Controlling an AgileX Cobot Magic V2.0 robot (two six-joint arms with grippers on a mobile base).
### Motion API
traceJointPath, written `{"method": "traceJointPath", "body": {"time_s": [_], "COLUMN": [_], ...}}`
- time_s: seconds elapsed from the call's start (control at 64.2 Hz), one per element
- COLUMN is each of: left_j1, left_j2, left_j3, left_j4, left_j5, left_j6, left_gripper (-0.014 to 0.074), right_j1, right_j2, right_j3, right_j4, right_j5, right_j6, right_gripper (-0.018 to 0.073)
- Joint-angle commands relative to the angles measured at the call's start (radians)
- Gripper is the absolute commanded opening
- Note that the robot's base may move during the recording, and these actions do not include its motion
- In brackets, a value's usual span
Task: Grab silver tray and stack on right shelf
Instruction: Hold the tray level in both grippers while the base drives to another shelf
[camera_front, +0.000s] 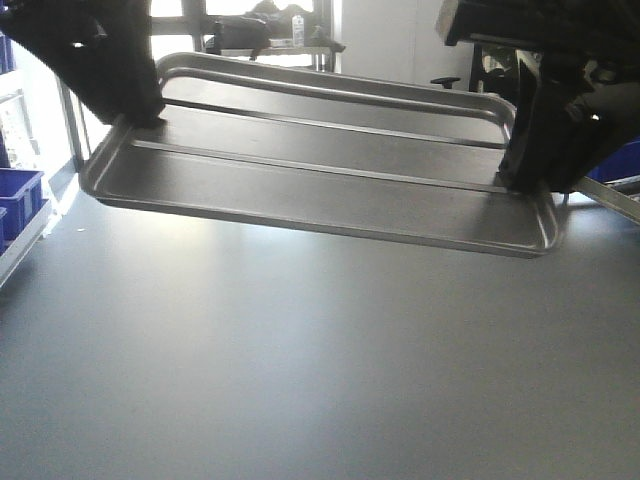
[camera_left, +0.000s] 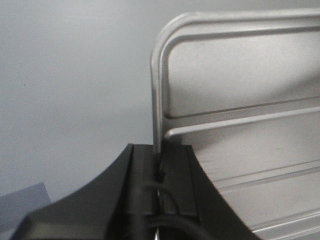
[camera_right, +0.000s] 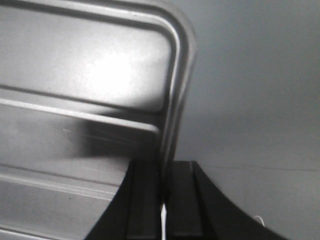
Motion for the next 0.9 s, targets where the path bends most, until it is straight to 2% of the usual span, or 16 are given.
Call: {"method": "traceJointPath", "body": {"time_s": [0.0,0.887], "left_j1": [-0.006,-0.006], "left_j2": [-0.043,-0.043], "left_j3": [-0.035,-0.035], "left_j4": [0.005,0.005], "left_j5": [-0.030,-0.030], "left_j6": [0.008,0.008], "left_gripper": [-0.0094,-0.0094], "right_j1": [0.000,0.000], "right_j2": [-0.036,-0.036], "right_j3": [-0.027,-0.027], "right_j4": [-0.018,-0.018], "right_j5": [-0.038,-0.038], "right_j6": [-0.025,-0.025], "right_gripper": [0.0057,0.0057]}}
